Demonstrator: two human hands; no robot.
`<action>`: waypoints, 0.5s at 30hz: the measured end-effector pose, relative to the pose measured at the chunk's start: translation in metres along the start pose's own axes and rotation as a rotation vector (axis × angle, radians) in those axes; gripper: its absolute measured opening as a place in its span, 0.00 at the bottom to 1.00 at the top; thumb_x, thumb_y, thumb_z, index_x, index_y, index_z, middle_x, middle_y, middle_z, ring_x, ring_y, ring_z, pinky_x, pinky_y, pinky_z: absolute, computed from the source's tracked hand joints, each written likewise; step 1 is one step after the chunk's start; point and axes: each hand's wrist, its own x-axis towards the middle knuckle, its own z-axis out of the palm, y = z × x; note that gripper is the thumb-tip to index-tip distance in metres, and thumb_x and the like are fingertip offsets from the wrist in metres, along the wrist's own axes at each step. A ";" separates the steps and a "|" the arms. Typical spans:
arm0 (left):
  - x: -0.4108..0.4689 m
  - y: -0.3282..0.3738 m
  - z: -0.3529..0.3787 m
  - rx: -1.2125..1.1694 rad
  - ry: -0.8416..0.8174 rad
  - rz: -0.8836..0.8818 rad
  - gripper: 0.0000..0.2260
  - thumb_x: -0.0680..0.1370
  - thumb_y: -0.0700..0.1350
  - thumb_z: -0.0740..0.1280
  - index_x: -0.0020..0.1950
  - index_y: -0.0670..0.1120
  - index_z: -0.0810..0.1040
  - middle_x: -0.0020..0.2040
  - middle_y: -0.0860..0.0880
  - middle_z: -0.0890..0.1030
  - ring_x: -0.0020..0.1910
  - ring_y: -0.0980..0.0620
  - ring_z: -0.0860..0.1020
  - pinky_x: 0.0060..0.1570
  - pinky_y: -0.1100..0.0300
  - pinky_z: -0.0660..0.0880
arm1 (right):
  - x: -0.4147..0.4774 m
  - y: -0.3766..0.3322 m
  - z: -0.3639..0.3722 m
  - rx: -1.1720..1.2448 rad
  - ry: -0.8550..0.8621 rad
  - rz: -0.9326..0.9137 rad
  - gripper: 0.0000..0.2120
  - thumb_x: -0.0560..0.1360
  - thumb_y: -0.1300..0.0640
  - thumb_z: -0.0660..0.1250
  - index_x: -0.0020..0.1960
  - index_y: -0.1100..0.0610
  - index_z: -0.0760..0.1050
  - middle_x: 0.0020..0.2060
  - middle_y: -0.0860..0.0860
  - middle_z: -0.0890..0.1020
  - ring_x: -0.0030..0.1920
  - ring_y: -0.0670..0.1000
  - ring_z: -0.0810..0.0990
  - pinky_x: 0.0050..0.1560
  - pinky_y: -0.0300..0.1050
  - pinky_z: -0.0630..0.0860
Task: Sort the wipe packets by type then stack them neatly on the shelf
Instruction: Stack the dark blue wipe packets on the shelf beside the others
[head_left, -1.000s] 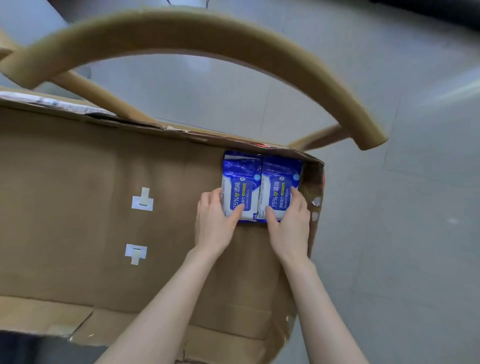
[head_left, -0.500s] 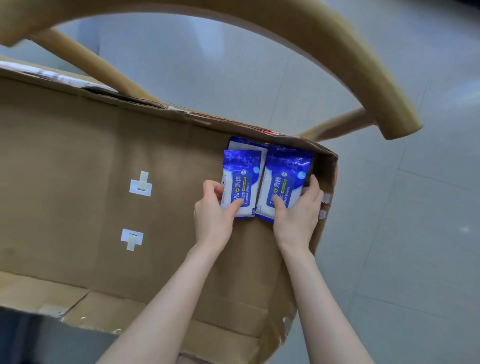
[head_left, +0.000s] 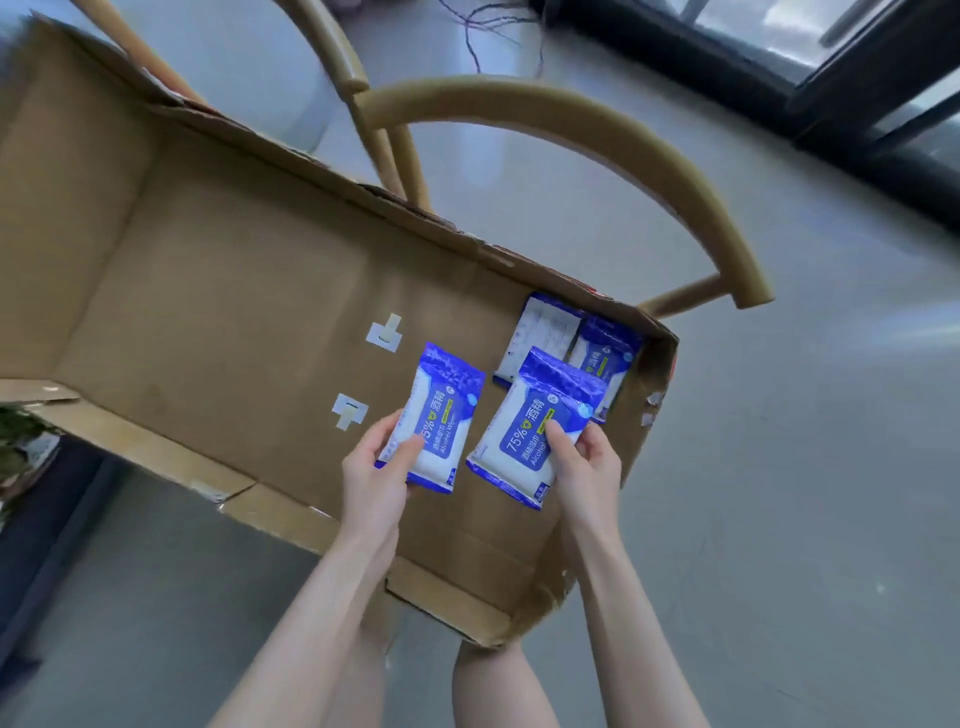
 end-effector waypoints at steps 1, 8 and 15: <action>-0.010 0.004 -0.016 -0.025 -0.007 -0.006 0.12 0.78 0.37 0.65 0.59 0.49 0.77 0.50 0.50 0.83 0.47 0.51 0.82 0.49 0.50 0.76 | -0.014 -0.001 0.008 -0.011 -0.026 -0.012 0.01 0.77 0.61 0.66 0.47 0.58 0.74 0.40 0.49 0.84 0.38 0.46 0.84 0.37 0.38 0.79; -0.067 0.032 -0.150 -0.224 0.174 0.078 0.07 0.76 0.36 0.68 0.53 0.42 0.78 0.47 0.45 0.84 0.44 0.48 0.81 0.43 0.56 0.77 | -0.117 -0.002 0.099 -0.066 -0.227 -0.090 0.05 0.75 0.67 0.67 0.46 0.59 0.72 0.28 0.43 0.80 0.30 0.42 0.79 0.32 0.36 0.75; -0.109 0.064 -0.333 -0.417 0.278 0.261 0.05 0.77 0.36 0.66 0.48 0.46 0.79 0.44 0.49 0.83 0.44 0.51 0.78 0.46 0.57 0.72 | -0.243 0.023 0.235 -0.092 -0.421 -0.150 0.09 0.74 0.68 0.68 0.53 0.60 0.75 0.43 0.54 0.85 0.39 0.50 0.84 0.39 0.42 0.81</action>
